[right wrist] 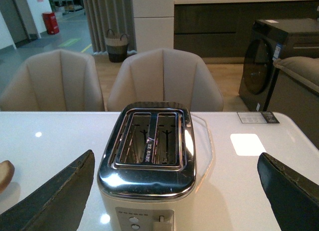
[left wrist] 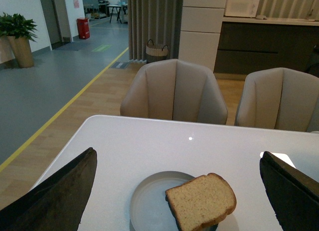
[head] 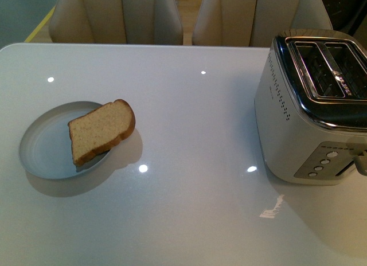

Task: Left arm holds plate, right arm toasts bread

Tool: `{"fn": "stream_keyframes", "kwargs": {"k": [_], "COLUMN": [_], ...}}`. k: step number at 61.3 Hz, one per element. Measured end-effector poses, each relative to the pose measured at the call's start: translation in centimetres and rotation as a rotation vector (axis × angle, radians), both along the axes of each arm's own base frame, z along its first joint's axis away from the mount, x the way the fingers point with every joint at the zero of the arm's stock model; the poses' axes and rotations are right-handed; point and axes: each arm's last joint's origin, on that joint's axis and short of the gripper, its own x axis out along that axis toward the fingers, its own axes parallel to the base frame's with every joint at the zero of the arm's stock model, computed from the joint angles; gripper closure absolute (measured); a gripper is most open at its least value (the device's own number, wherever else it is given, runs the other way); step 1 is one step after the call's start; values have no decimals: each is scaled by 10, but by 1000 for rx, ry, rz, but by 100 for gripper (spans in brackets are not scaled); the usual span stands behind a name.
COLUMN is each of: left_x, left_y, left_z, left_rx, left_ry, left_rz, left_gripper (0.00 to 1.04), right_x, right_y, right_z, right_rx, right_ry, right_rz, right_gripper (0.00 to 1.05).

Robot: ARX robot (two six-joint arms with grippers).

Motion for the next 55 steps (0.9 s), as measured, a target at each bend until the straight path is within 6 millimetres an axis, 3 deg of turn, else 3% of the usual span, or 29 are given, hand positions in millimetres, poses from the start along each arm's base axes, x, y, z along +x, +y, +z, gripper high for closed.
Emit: {"fn": "stream_keyframes", "kwargs": {"k": [5, 11, 24, 36, 44, 55], "left_x": [1, 3, 31, 89, 136, 165], "left_y": [0, -1, 7, 24, 28, 27], "left_z": [5, 5, 15, -1, -36, -87], "left_rx": [-167, -290, -320, -317, -345, -386], "left_ry": [426, 691, 688, 694, 757, 883], "left_rz": [-89, -74, -58, -16, 27, 92], "left_gripper": [7, 7, 7, 7, 7, 7], "right_x": [0, 0, 0, 0, 0, 0], "right_y": [0, 0, 0, 0, 0, 0], "right_z": [0, 0, 0, 0, 0, 0], "right_rx": [0, 0, 0, 0, 0, 0], "right_ry": [0, 0, 0, 0, 0, 0], "right_rz": [2, 1, 0, 0, 0, 0], "right_gripper": [9, 9, 9, 9, 9, 9]}}
